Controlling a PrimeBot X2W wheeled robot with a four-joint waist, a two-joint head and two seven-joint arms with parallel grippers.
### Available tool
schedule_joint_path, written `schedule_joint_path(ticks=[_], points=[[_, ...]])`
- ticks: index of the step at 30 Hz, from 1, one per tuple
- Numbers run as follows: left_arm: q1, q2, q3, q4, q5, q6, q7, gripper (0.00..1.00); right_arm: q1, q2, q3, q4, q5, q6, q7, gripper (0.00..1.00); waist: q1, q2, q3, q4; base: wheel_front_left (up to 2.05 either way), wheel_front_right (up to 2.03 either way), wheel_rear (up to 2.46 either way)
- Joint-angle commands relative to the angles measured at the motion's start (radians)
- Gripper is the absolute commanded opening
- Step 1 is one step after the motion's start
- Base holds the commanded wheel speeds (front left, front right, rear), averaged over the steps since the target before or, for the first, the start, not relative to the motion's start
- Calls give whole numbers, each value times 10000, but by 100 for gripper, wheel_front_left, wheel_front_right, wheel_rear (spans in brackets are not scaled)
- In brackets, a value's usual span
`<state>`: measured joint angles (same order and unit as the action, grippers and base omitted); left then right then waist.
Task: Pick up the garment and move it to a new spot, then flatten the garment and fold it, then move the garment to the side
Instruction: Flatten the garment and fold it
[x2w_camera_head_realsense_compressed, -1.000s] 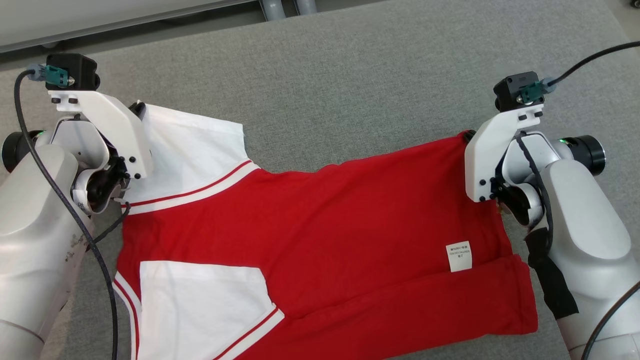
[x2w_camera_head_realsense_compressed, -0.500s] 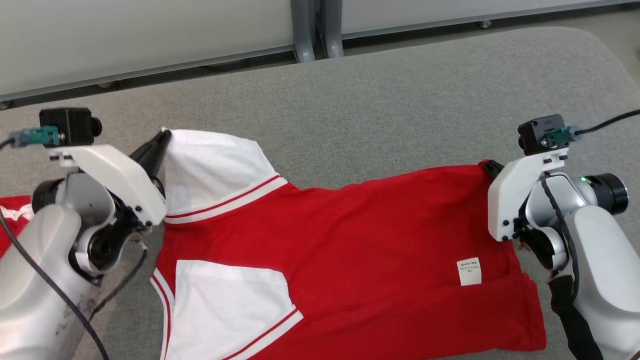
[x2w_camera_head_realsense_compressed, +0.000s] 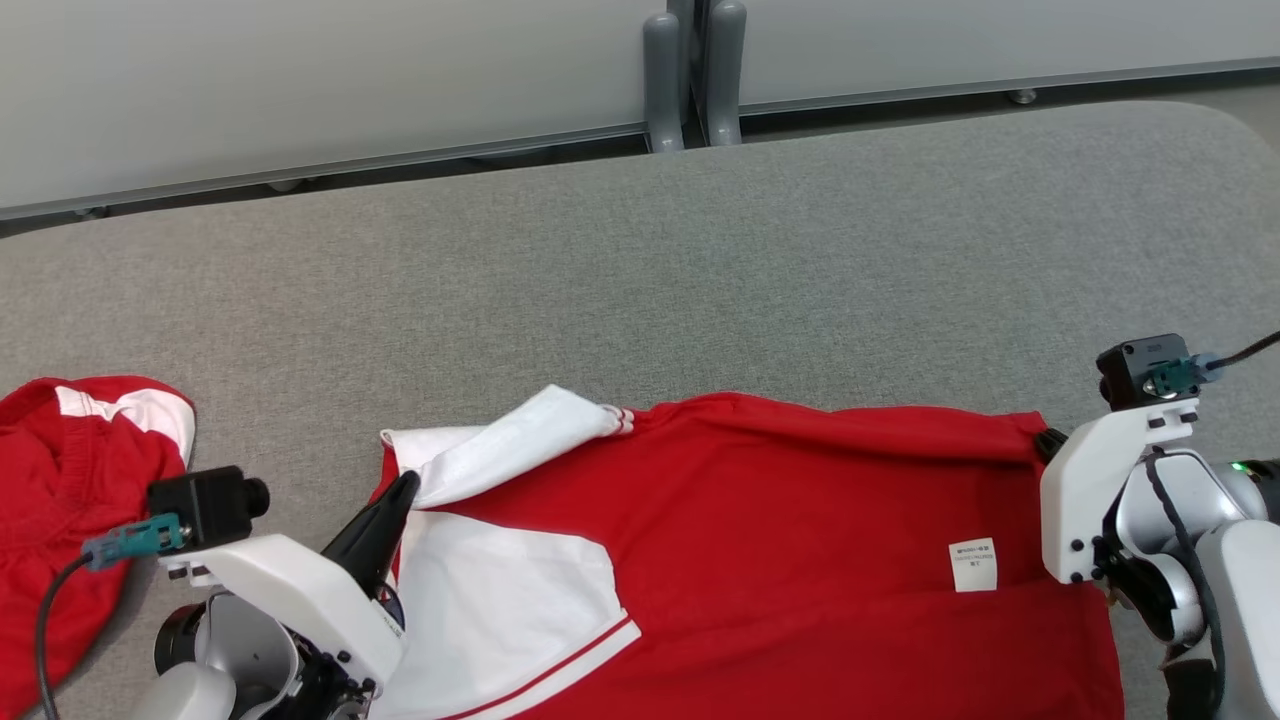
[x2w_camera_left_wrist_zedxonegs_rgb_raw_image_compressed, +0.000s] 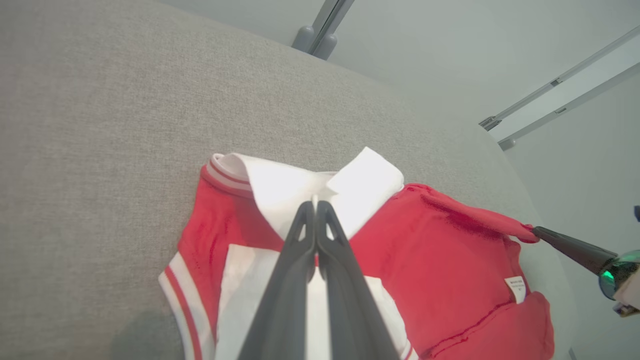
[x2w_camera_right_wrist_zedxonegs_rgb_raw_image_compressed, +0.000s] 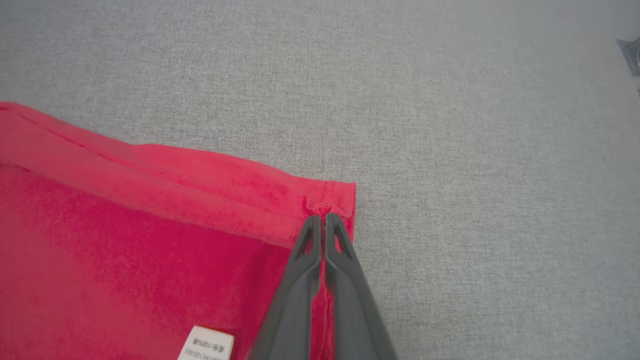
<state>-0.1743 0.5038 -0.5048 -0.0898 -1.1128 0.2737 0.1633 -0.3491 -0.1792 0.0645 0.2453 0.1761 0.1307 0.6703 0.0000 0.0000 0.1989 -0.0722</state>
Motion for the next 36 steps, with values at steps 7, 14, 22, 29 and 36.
schedule_joint_path(ticks=[7, 14, 22, 29, 36], points=[[1131, 115, 467, -845, -430, 379, -436, 0, 849, -133, -589, -648, -94, 2, 439, 0, 0, 0, -235, 297, 0, 0, 0], [2203, 206, 757, -1354, -816, 482, -696, 0, 1383, -216, -736, -1208, 83, 2, 876, 0, 0, 0, -456, 353, 0, 0, 0], [3307, 162, 864, -1847, -1209, 550, -831, 0, 1972, -413, -947, -1615, 93, 2, 1301, 0, 0, 0, -720, 517, 0, 0, 0], [3575, 112, 581, -1605, -1289, 604, -616, 0, 2453, -486, -1022, -1856, 103, 2, 1635, 0, 0, 0, -779, 593, 0, 0, 0], [3727, 104, 594, -1352, -1387, 767, -548, 0, 2549, -620, -920, -1693, -154, 2, 1731, 0, 0, 0, -759, 597, 0, 0, 0]])
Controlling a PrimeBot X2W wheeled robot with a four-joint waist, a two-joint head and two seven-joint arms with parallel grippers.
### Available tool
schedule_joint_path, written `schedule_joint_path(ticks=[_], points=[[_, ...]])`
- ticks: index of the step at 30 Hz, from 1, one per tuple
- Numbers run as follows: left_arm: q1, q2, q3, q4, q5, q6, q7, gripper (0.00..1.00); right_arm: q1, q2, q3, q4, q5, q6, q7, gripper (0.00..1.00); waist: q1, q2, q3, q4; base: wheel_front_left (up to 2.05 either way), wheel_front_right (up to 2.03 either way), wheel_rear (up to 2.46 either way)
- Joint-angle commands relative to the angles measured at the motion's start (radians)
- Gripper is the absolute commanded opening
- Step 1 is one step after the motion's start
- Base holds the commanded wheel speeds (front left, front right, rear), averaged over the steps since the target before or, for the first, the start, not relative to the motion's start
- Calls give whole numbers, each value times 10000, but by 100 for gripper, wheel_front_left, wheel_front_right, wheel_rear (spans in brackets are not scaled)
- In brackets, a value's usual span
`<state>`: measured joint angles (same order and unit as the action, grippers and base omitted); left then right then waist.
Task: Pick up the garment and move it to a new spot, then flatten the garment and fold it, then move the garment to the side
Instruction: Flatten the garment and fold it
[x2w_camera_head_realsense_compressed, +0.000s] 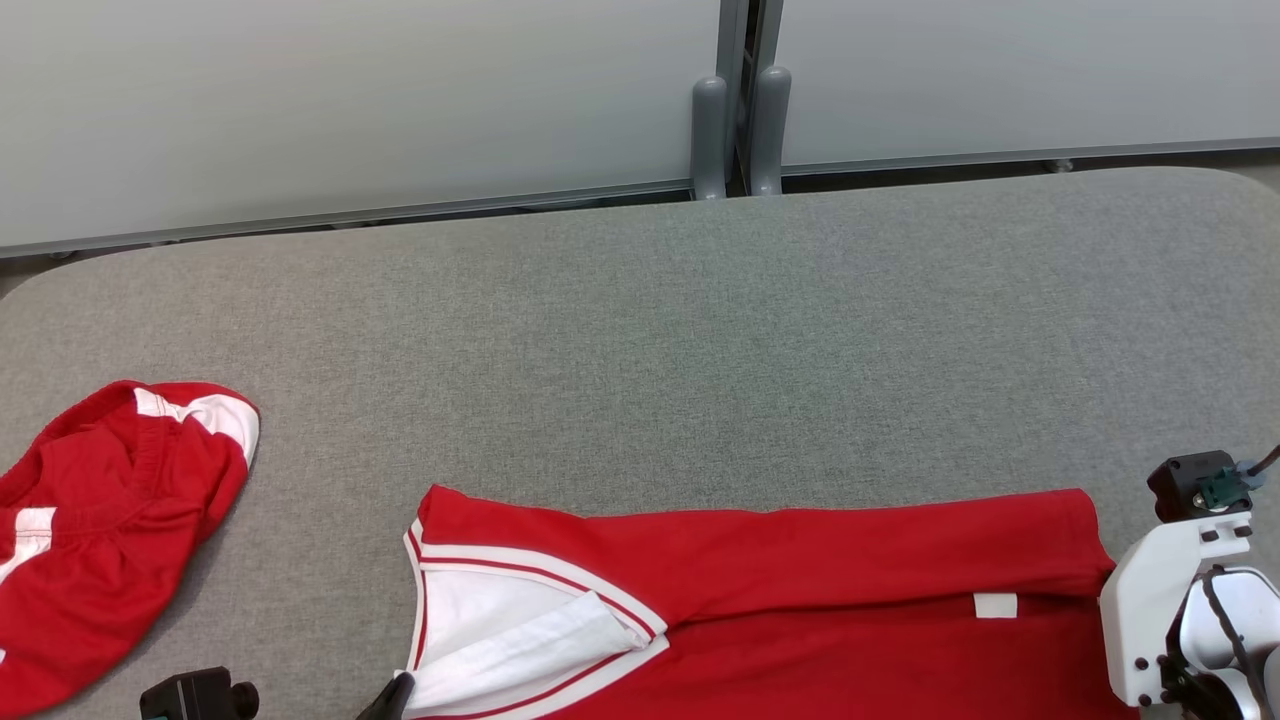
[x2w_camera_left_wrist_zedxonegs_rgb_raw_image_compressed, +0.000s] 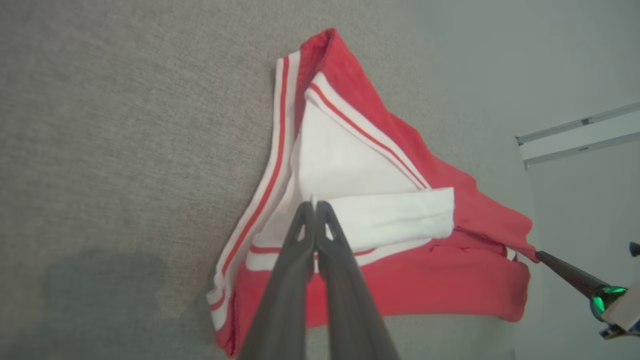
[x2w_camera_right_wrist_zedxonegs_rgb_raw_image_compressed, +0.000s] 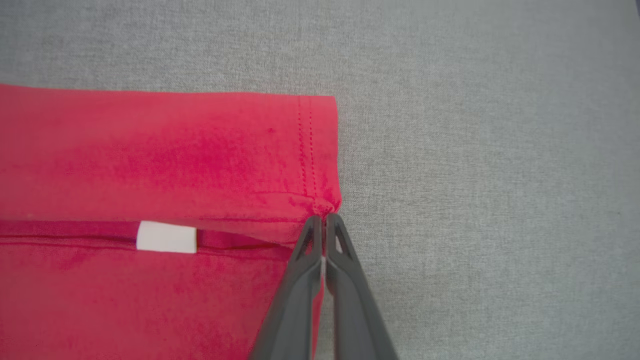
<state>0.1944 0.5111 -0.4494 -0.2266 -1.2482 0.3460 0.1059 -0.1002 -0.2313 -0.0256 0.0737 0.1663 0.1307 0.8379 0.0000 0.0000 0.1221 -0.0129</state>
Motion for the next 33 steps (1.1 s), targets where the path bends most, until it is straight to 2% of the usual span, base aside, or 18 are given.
schedule_joint_path(ticks=[1, 3, 4, 5, 6, 7, 8, 10, 11, 12, 17, 20, 28, 30, 33], points=[[60, 48, 49, 7, -47, 41, 43, 0, 66, -100, 0, 51, -46, 2, 53, 0, 0, 0, 20, 8, 0, 0, 0], [119, 82, 60, 15, -68, 51, 41, 0, 47, -94, 5, 89, -42, 2, -6, 0, 0, 0, 53, 30, 0, 0, 0], [116, 87, 25, 45, -49, 57, 72, 0, 55, -70, 4, 126, -45, 2, -26, 5, 0, 0, 72, 48, 0, 0, 0], [75, 81, -16, 84, -6, 50, 84, 0, 78, -44, 16, 175, -26, 2, -9, 24, 0, 0, 90, 67, 0, 0, 0], [17, 42, -65, 100, -9, 3, 134, 0, 93, -16, 57, 206, 29, 2, 25, 29, 0, 0, 108, 82, 0, 0, 0], [-39, -26, -84, 114, -42, -71, 105, 0, 92, 2, 81, 220, 80, 2, 29, 29, 0, 0, 120, 93, 0, 0, 0], [-75, -44, -90, 149, -50, -101, 88, 0, 88, 6, 76, 226, 86, 2, 21, 40, 0, 0, 126, 101, 0, 0, 0], [-112, -49, -99, 287, 45, -50, 25, 0, 89, 77, -35, 267, 102, 2, 0, 100, 0, 0, 136, 119, 0, 0, 0], [-173, -39, -80, 337, 155, -33, -60, 64, 96, 130, -132, 273, 82, 2, -7, 100, 0, 0, 134, 133, 0, 0, 0], [-207, -73, -84, 393, 182, -18, -119, 100, 105, 187, -198, 245, 71, 2, -63, 100, 0, 0, 120, 152, 0, 0, 0], [-228, -149, -95, 607, 357, -116, -351, 100, 424, 588, -860, -94, 215, 2, -315, 100, 0, 0, -132, 299, 0, 0, 0], [-261, -111, 81, 683, 600, -293, -835, 100, 711, 875, -1409, -582, 488, 2, -532, 100, 0, 0, -348, 404, 0, 0, 0], [-927, -353, 517, 1136, 2183, -1338, -3266, 100, 1270, 1624, -2390, -1416, 1098, 2, -1589, 100, 0, 0, -710, 475, 0, 0, 0], [-1063, -346, 545, 1272, 2545, -1395, -3422, 100, 1329, 1678, -2440, -1374, 1206, 2, -1747, 100, 0, 0, -745, 480, 0, 0, 0], [-1346, -508, 761, 1644, 3702, -1371, -3668, 100, 1439, 1769, -2620, -1205, 1456, 2, -2217, 100, 0, 0, -845, 493, 0, 0, 0]])
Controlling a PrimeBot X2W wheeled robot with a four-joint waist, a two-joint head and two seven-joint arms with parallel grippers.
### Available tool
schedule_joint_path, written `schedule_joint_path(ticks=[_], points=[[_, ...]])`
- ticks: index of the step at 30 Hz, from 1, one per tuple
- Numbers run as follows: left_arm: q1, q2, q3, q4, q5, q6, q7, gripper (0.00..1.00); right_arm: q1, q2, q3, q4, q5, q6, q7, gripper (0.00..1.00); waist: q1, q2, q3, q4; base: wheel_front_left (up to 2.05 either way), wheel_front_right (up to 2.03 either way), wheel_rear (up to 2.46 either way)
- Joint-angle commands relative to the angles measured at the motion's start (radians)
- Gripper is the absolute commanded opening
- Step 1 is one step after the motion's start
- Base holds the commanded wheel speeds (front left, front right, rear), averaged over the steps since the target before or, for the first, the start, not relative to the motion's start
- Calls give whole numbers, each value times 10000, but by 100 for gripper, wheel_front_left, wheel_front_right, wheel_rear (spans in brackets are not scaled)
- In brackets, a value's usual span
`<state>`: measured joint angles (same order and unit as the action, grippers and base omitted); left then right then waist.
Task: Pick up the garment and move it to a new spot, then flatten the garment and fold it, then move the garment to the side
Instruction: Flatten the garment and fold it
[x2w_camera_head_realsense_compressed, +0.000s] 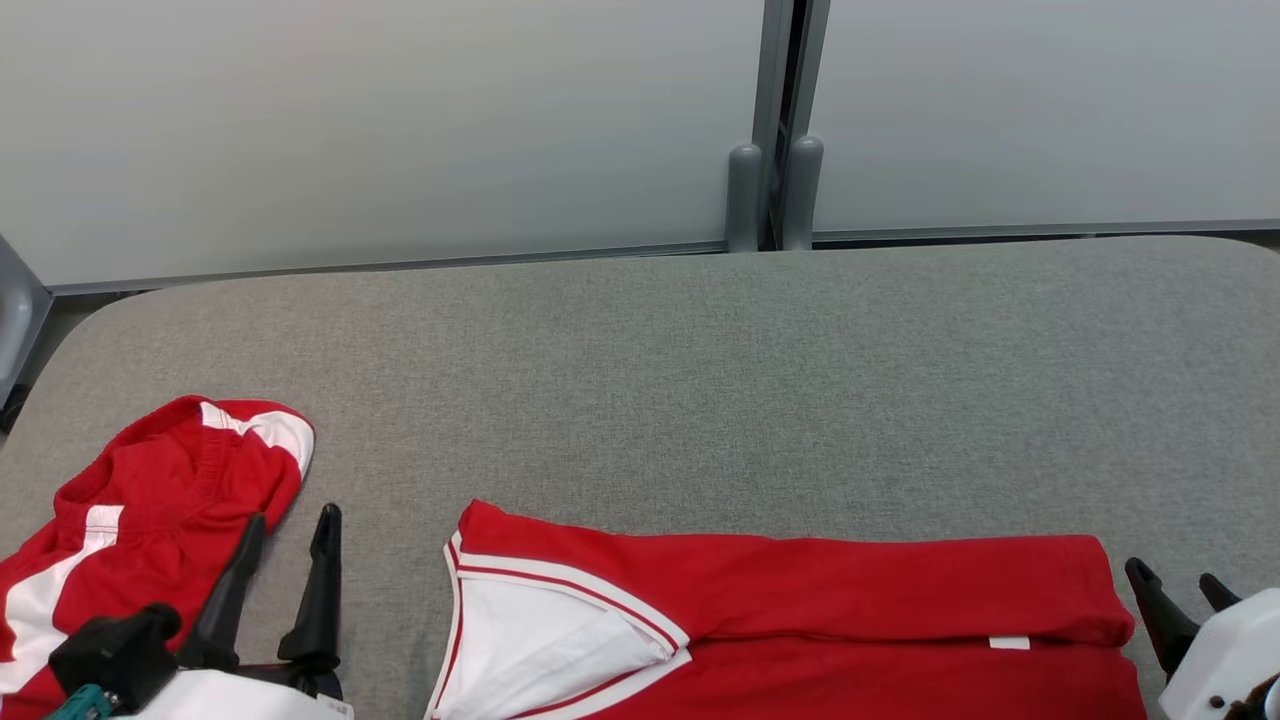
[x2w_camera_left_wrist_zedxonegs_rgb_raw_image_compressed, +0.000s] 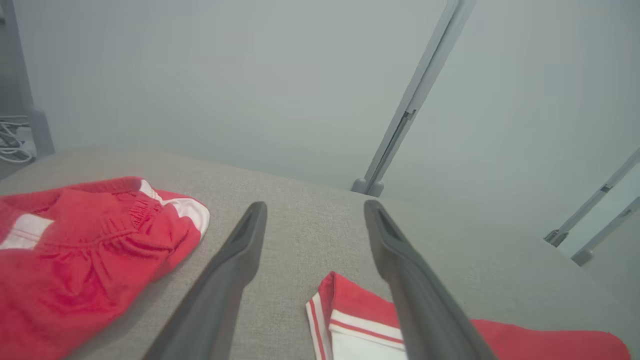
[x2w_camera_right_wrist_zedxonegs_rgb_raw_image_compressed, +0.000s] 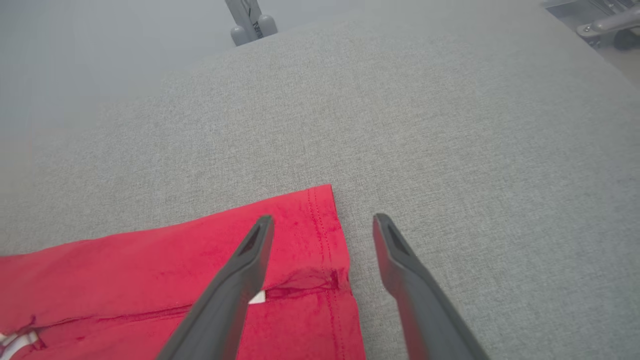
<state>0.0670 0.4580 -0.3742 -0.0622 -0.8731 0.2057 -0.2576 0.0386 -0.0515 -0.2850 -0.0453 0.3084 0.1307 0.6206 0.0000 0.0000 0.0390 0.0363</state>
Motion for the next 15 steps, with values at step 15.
schedule_joint_path(ticks=[15], points=[[387, -716, 1127, 1090, 3120, -93, -80, 100, -135, -19, 28, 1949, 473, 4, -1441, 100, 0, 0, -48, 131, 0, 0, 0]])
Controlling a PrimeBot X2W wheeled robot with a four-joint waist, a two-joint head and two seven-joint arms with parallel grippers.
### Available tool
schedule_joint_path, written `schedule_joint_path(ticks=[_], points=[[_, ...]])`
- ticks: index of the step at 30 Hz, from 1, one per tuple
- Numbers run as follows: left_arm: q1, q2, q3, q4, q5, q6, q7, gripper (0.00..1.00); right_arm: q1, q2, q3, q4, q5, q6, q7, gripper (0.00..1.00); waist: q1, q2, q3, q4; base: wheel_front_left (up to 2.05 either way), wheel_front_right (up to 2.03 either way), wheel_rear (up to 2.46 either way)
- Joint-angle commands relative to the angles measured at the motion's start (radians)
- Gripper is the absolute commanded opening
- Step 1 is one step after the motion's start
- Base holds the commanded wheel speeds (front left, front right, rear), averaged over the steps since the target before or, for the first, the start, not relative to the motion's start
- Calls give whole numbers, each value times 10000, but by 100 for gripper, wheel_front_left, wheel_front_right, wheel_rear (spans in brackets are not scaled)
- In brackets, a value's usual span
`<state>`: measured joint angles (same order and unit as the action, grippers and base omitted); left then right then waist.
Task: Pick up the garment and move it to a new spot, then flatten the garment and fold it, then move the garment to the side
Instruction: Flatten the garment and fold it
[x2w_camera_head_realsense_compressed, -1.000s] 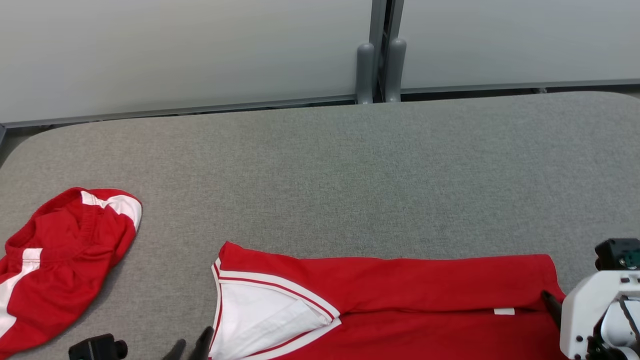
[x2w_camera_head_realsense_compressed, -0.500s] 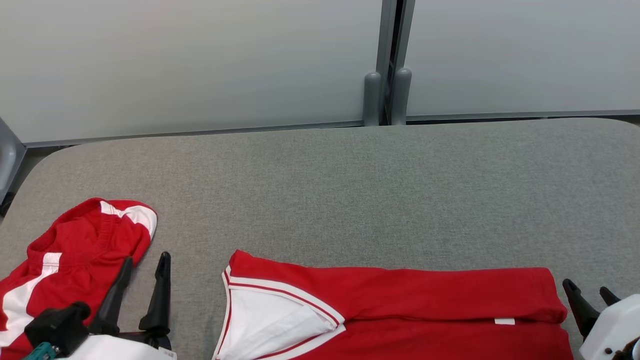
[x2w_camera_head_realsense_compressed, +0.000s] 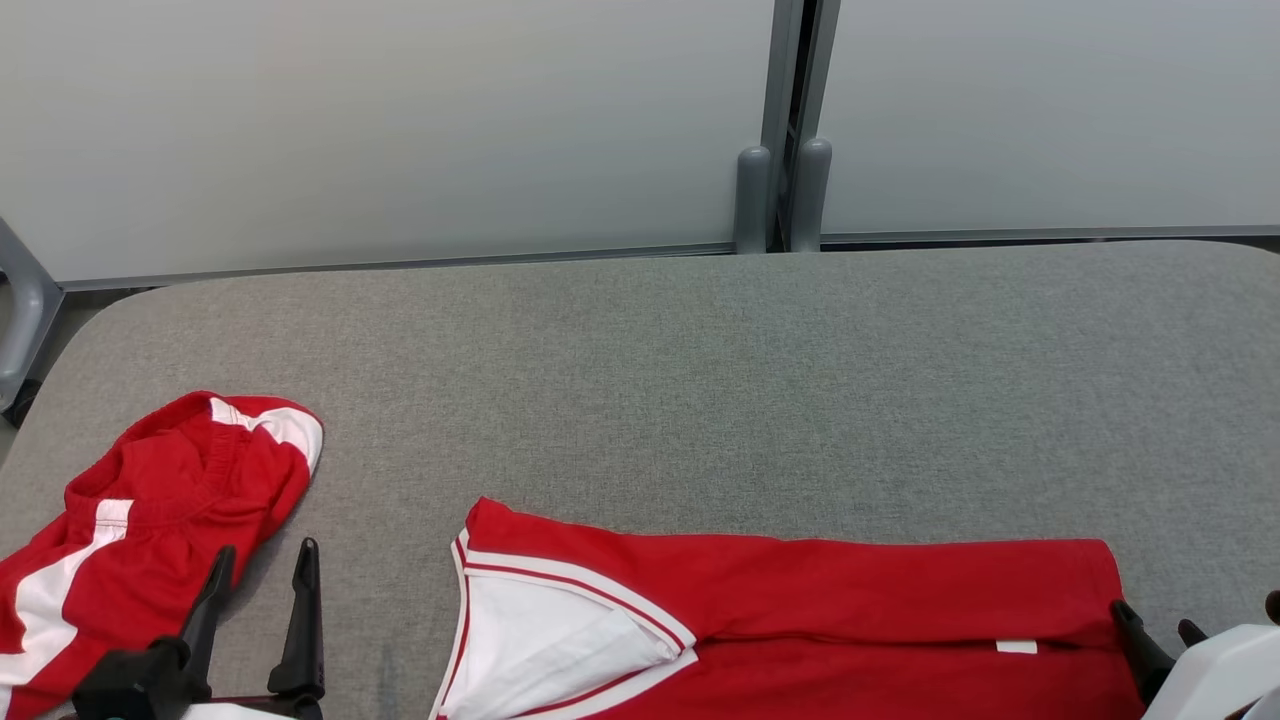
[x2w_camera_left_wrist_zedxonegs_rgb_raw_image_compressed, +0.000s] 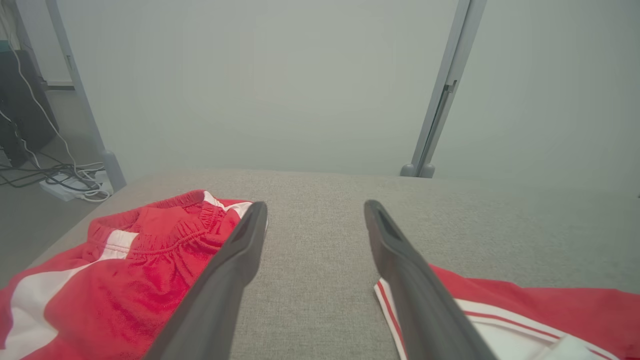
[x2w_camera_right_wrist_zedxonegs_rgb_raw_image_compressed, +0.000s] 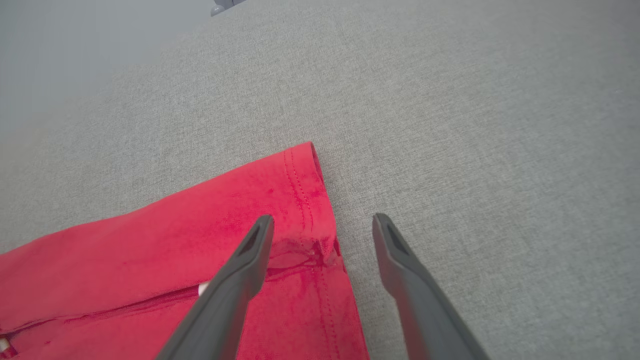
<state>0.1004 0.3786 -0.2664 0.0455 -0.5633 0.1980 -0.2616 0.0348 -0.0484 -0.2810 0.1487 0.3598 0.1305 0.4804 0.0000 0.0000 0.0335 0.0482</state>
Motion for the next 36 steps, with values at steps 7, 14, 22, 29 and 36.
schedule_joint_path(ticks=[7, 14, 22, 29, 36], points=[[136, -21, 159, -47, -244, -95, -34, 100, -457, -47, -17, 468, -288, 6, -3, 100, 0, 0, 82, 137, 0, 0, 0], [-49, -66, 116, -78, -371, -167, 27, 100, -605, -48, -124, 1176, -578, 6, 410, 100, 0, 0, 164, 294, 0, 0, 0], [-102, -113, 175, 33, -542, -258, 15, 100, -832, -15, 194, 2182, -272, 7, 425, 100, 0, 0, 239, 395, 0, 0, 0], [-120, -130, 203, 139, -740, -345, 34, 100, -965, 22, 653, 2588, -238, 12, 515, 0, 0, 0, 222, 413, 0, 0, 0], [25, -101, 179, 188, -854, -381, 90, 100, -1194, -86, -346, 2235, -877, 2, -170, 0, 0, 0, 147, 304, 0, 0, 0]])
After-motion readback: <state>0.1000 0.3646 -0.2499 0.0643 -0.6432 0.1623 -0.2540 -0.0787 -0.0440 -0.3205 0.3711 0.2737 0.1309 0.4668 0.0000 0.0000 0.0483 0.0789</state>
